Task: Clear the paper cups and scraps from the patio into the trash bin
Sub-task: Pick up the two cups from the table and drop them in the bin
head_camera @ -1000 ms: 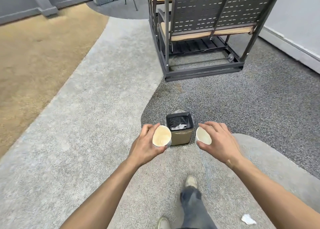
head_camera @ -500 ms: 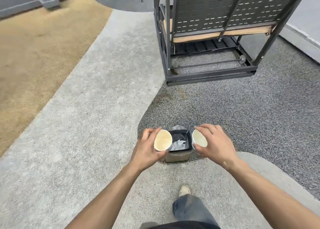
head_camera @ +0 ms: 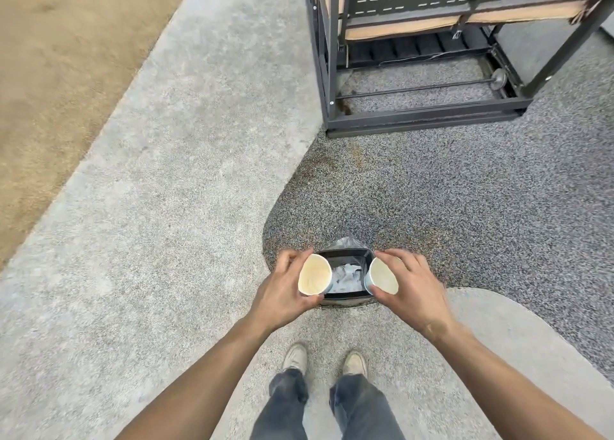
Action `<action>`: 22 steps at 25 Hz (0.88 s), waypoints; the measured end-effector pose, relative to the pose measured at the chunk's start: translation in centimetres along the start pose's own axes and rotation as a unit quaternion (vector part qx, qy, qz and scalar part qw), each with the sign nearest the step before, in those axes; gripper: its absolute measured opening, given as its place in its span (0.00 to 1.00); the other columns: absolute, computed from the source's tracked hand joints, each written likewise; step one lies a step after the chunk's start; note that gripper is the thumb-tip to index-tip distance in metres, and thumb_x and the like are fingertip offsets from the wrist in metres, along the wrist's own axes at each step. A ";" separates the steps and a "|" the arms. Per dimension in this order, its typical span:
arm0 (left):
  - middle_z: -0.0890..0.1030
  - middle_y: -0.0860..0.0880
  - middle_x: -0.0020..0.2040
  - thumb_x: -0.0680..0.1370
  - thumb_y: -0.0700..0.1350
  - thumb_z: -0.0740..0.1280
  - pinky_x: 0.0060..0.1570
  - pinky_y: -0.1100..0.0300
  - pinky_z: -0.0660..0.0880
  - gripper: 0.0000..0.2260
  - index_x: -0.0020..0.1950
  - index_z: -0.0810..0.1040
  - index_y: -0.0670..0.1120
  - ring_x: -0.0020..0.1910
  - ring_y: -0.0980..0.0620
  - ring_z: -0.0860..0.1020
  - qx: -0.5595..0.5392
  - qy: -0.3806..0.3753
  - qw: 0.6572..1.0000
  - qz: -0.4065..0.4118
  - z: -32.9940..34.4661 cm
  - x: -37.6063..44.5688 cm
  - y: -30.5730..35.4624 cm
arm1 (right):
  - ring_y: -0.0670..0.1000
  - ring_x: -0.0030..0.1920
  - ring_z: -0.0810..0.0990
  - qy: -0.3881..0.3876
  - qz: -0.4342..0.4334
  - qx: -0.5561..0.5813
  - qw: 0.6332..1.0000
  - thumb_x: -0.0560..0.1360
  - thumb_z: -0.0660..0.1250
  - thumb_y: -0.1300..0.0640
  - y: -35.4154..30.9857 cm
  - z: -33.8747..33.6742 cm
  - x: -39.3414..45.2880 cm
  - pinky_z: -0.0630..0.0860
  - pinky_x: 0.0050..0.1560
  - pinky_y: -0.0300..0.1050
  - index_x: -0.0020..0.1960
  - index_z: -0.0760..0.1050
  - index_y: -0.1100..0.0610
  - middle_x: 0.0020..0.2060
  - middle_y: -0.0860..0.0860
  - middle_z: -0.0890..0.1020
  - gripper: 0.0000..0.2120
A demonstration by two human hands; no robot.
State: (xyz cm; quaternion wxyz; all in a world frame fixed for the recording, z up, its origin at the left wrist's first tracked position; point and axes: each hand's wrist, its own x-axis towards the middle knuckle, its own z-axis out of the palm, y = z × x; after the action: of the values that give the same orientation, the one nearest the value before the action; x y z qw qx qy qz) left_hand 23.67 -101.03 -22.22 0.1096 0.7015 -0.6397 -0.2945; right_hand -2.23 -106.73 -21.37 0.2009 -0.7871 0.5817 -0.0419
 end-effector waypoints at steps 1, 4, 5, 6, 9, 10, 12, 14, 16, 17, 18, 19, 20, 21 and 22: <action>0.60 0.53 0.68 0.69 0.62 0.73 0.54 0.53 0.78 0.42 0.76 0.55 0.57 0.57 0.53 0.74 0.006 -0.011 1.000 0.000 0.4 0.9 -0.7 | 0.45 0.64 0.63 -0.002 0.007 0.005 1.000 0.69 0.67 0.37 0.0 0.9 0.5 0.75 0.52 0.48 0.71 0.65 0.42 0.67 0.41 0.69 0.32; 0.60 0.53 0.67 0.68 0.61 0.74 0.51 0.54 0.79 0.41 0.76 0.56 0.58 0.55 0.51 0.76 0.014 -0.045 0.999 -0.002 2.2 3.7 -3.2 | 0.45 0.63 0.63 -0.017 0.036 0.022 0.999 0.69 0.68 0.37 0.8 4.1 2.6 0.74 0.50 0.48 0.70 0.65 0.41 0.66 0.40 0.69 0.32; 0.61 0.54 0.67 0.68 0.61 0.74 0.50 0.54 0.79 0.41 0.75 0.57 0.58 0.54 0.51 0.76 0.015 -0.053 0.998 0.000 2.9 4.8 -4.1 | 0.45 0.63 0.63 -0.025 0.045 0.025 0.998 0.69 0.68 0.38 1.3 5.2 3.4 0.73 0.49 0.48 0.70 0.64 0.40 0.67 0.40 0.68 0.32; 0.61 0.54 0.67 0.68 0.61 0.74 0.50 0.53 0.79 0.40 0.75 0.58 0.57 0.53 0.50 0.77 0.018 -0.064 0.998 0.002 3.7 5.6 -4.9 | 0.46 0.63 0.64 -0.031 0.054 0.026 0.998 0.69 0.69 0.38 1.8 6.3 4.1 0.73 0.48 0.48 0.70 0.63 0.40 0.67 0.40 0.67 0.32; 0.62 0.54 0.66 0.66 0.61 0.75 0.48 0.52 0.79 0.39 0.72 0.60 0.57 0.53 0.50 0.77 0.025 -0.083 0.996 -0.012 7.1 8.3 -7.7 | 0.47 0.62 0.65 -0.045 0.067 0.017 0.997 0.68 0.71 0.39 3.9 10.4 6.3 0.75 0.45 0.49 0.69 0.64 0.41 0.67 0.41 0.68 0.32; 0.62 0.54 0.65 0.65 0.60 0.76 0.48 0.51 0.79 0.39 0.70 0.60 0.57 0.53 0.50 0.76 0.028 -0.087 0.996 -0.018 8.6 9.5 -8.8 | 0.48 0.61 0.66 -0.050 0.072 0.013 0.996 0.68 0.71 0.40 4.8 12.2 7.3 0.76 0.45 0.50 0.69 0.64 0.41 0.67 0.42 0.69 0.32; 0.63 0.53 0.64 0.64 0.60 0.77 0.52 0.50 0.77 0.40 0.70 0.60 0.56 0.54 0.48 0.75 0.041 -0.097 0.994 -0.032 12.2 11.9 -10.9 | 0.49 0.61 0.66 -0.063 0.083 0.003 0.995 0.68 0.72 0.41 6.6 16.1 9.5 0.76 0.46 0.50 0.70 0.64 0.43 0.67 0.44 0.69 0.33; 0.64 0.51 0.64 0.64 0.61 0.77 0.58 0.49 0.74 0.41 0.70 0.60 0.54 0.56 0.47 0.74 0.065 -0.109 0.991 -0.033 16.0 14.2 -12.8 | 0.50 0.61 0.67 -0.076 0.090 -0.005 0.993 0.68 0.73 0.42 8.3 20.3 11.5 0.76 0.48 0.50 0.70 0.65 0.45 0.67 0.45 0.69 0.33; 0.65 0.49 0.65 0.65 0.62 0.76 0.62 0.47 0.71 0.41 0.71 0.60 0.52 0.58 0.47 0.73 0.088 -0.113 0.989 -0.019 19.7 16.3 -14.5 | 0.51 0.62 0.66 -0.080 0.088 -0.006 0.993 0.68 0.74 0.43 9.7 24.2 13.5 0.75 0.50 0.52 0.70 0.65 0.46 0.67 0.46 0.69 0.34; 0.66 0.48 0.65 0.65 0.63 0.75 0.63 0.47 0.70 0.41 0.71 0.60 0.51 0.59 0.46 0.73 0.100 -0.114 0.988 -0.012 21.4 17.2 -15.2 | 0.52 0.63 0.66 -0.083 0.083 -0.004 0.993 0.68 0.74 0.44 10.2 26.1 14.5 0.75 0.51 0.53 0.70 0.65 0.46 0.67 0.47 0.69 0.33; 0.68 0.48 0.64 0.65 0.64 0.75 0.63 0.47 0.69 0.41 0.70 0.60 0.51 0.60 0.46 0.72 0.114 -0.111 0.987 -0.003 23.1 18.1 -16.0 | 0.52 0.64 0.66 -0.088 0.073 -0.004 0.993 0.68 0.74 0.45 10.6 27.8 15.3 0.75 0.51 0.54 0.70 0.65 0.46 0.67 0.48 0.69 0.33; 0.69 0.48 0.63 0.65 0.65 0.74 0.64 0.47 0.68 0.41 0.70 0.61 0.50 0.61 0.47 0.71 0.130 -0.107 0.986 0.006 24.9 18.9 -16.7 | 0.53 0.64 0.66 -0.097 0.060 -0.011 0.993 0.69 0.74 0.46 11.1 29.7 15.9 0.76 0.51 0.54 0.69 0.65 0.47 0.66 0.48 0.69 0.33; 0.70 0.48 0.63 0.65 0.65 0.74 0.64 0.46 0.67 0.40 0.69 0.61 0.50 0.61 0.47 0.71 0.146 -0.098 0.984 0.016 26.3 19.6 -17.3 | 0.54 0.64 0.66 -0.108 0.048 -0.022 0.993 0.69 0.74 0.46 11.5 31.2 16.4 0.76 0.50 0.54 0.69 0.65 0.47 0.66 0.48 0.68 0.32; 0.70 0.48 0.62 0.65 0.66 0.73 0.65 0.45 0.66 0.40 0.69 0.61 0.50 0.62 0.46 0.70 0.163 -0.092 0.982 0.023 27.5 20.2 -17.8 | 0.54 0.63 0.67 -0.119 0.037 -0.034 0.992 0.69 0.73 0.46 11.9 32.5 16.6 0.77 0.49 0.54 0.69 0.65 0.47 0.66 0.49 0.68 0.32; 0.71 0.47 0.63 0.66 0.67 0.72 0.66 0.44 0.65 0.40 0.69 0.61 0.49 0.63 0.46 0.70 0.183 -0.092 0.978 0.029 28.6 20.7 -18.2 | 0.54 0.63 0.68 -0.128 0.031 -0.041 0.990 0.70 0.73 0.46 12.3 33.7 16.7 0.77 0.49 0.54 0.69 0.64 0.47 0.66 0.49 0.68 0.32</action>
State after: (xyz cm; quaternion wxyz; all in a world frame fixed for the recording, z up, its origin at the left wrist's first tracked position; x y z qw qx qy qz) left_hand 23.15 -111.71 -60.46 -0.0720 0.6609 -0.7100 -0.2323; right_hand 2.11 -116.30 -59.54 0.2424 -0.7751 0.5767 0.0891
